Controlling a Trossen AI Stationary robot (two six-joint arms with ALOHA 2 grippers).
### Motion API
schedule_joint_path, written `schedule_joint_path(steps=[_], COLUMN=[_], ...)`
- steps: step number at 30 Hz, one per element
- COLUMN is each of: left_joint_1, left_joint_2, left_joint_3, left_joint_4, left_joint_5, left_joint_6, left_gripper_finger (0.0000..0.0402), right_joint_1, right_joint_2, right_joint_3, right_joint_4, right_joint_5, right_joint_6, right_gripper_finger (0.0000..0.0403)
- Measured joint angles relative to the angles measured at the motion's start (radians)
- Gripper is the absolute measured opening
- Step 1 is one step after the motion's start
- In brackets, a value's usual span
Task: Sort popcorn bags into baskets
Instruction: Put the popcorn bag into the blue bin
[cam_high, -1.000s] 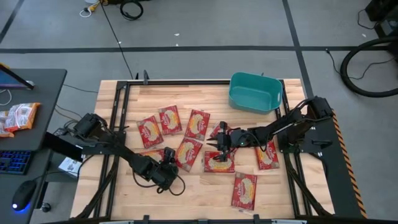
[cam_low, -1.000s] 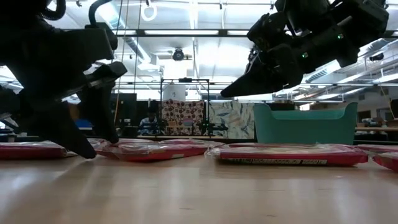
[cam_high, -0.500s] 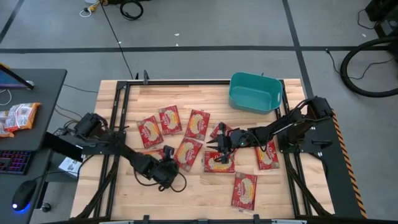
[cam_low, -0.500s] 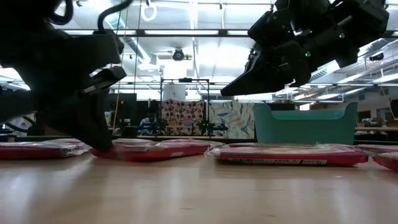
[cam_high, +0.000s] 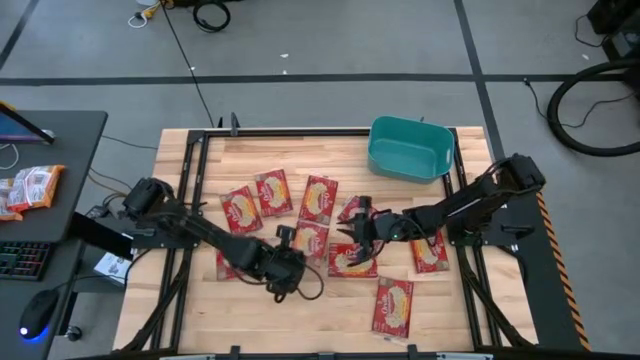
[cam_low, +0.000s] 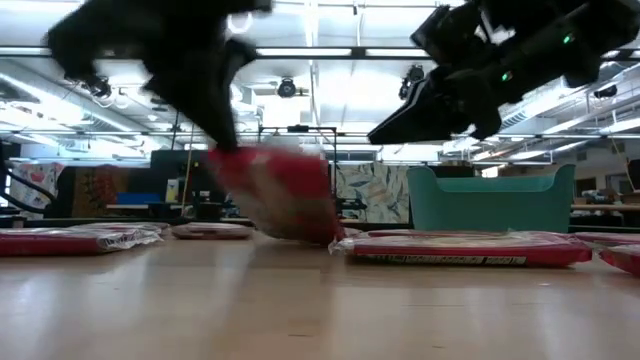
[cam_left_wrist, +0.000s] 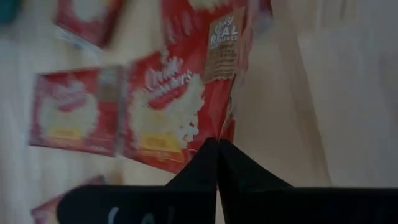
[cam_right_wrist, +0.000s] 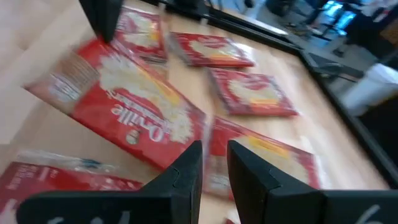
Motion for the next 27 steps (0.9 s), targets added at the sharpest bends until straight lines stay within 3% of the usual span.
schedule_joint_path(steps=[6,18,27], left_joint_1=[0.113,0.362,0.513], left_joint_2=[-0.001,-0.001,0.0], left_joint_3=[0.165,0.353,0.366], left_joint_4=[-0.117,-0.129,0.117], left_joint_5=[0.093,0.229,0.399], left_joint_6=[0.017,0.19,0.234], left_gripper_finger=[0.0001,0.0001,0.0001], right_joint_1=[0.042,0.142,0.206], right_joint_2=[-0.141,-0.39,-0.508], right_joint_3=[0.0,0.0,0.0], right_joint_4=[-0.179,-0.588,-0.905], right_joint_5=[0.05,0.144,0.243], right_joint_6=[0.022,0.221,0.459], right_gripper_finger=[0.008,0.008,0.008])
